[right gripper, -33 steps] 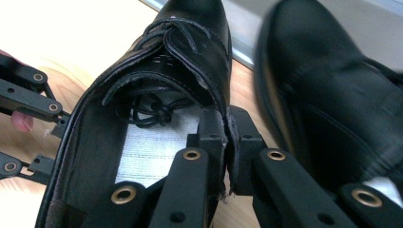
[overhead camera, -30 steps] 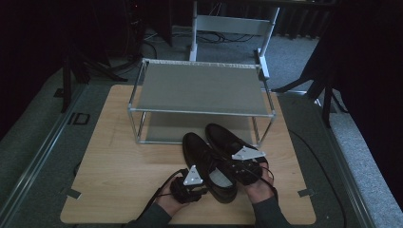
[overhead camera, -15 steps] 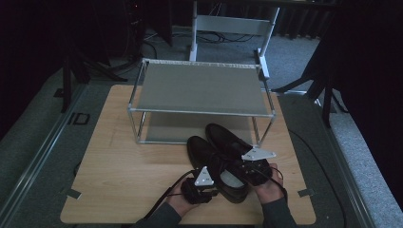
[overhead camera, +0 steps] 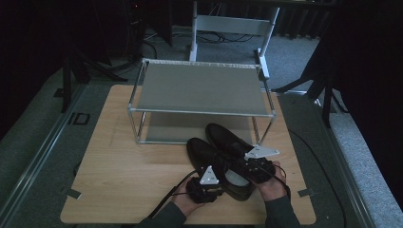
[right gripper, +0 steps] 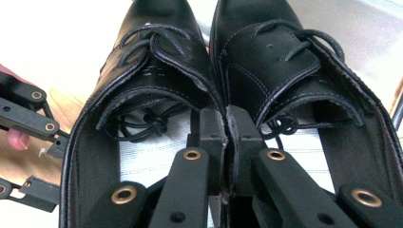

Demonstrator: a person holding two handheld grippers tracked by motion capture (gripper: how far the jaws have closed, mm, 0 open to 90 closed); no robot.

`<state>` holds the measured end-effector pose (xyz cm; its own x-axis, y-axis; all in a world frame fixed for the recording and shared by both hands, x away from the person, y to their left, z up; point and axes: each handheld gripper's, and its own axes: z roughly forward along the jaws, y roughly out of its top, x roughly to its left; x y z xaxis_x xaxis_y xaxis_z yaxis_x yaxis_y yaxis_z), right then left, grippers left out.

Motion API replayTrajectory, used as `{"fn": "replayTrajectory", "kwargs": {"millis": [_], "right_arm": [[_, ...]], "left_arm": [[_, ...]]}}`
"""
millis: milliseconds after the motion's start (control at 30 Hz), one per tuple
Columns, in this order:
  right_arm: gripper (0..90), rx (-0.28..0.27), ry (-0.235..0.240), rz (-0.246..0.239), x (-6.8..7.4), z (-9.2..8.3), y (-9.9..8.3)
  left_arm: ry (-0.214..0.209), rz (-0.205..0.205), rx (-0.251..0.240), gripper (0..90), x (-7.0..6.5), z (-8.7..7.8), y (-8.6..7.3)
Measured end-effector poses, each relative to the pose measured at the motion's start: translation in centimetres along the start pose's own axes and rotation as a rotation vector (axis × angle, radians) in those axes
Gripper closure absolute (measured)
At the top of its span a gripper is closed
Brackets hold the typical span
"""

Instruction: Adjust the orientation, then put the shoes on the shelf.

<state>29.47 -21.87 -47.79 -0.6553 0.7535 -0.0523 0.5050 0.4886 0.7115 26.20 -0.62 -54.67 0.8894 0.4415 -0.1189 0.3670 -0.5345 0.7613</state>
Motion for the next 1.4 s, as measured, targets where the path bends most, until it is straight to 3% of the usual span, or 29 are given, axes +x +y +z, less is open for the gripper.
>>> {"fn": "replayTrajectory", "kwargs": {"millis": [100,267,300,333,367,400,500,633,833,933,1300,1400], "right_arm": [[81.6,0.005,0.021,0.007,-0.3,0.0,0.0],[59.2,-0.057,0.134,0.056,-1.4,-1.2,-0.2],[54.8,-0.075,0.125,0.050,-1.5,-1.6,-0.3],[54.4,-0.080,0.095,0.049,-1.6,-2.1,-0.3],[54.4,-0.080,0.095,0.049,-1.6,-2.1,-0.3],[52.2,-0.119,0.074,0.079,-2.7,-3.3,-0.4],[49.9,-0.124,0.035,0.119,-3.7,-4.0,-0.8],[47.0,-0.116,0.022,0.158,-4.4,-4.3,-1.7],[43.8,-0.083,0.020,0.146,-3.7,-4.0,-2.5],[42.0,-0.053,0.013,0.116,-3.0,-3.6,-2.5],[40.3,0.006,0.022,0.096,-2.8,-2.6,-2.5],[39.5,0.043,0.028,0.081,-2.7,-2.4,-2.2]], "left_arm": [[0.001,0.002,0.003,71.3,0.0,0.0,0.1],[-0.002,-0.003,0.001,71.3,0.1,0.1,0.2],[-0.002,-0.001,-0.001,71.3,0.1,0.1,0.1],[-0.003,0.000,0.003,71.2,0.1,0.1,0.2],[-0.003,0.000,0.003,71.3,0.1,0.1,0.2],[-0.004,0.000,0.004,71.3,0.1,0.1,0.2],[-0.003,-0.003,0.002,71.3,0.1,0.1,0.2],[-0.007,-0.004,0.005,71.3,0.1,0.1,0.2],[-0.003,-0.004,0.005,71.3,0.1,0.2,0.2],[-0.001,-0.004,0.006,71.3,0.1,0.2,0.3],[0.001,-0.006,0.004,71.3,0.0,0.2,0.3],[0.000,-0.008,0.005,71.3,0.0,0.2,0.3]]}}
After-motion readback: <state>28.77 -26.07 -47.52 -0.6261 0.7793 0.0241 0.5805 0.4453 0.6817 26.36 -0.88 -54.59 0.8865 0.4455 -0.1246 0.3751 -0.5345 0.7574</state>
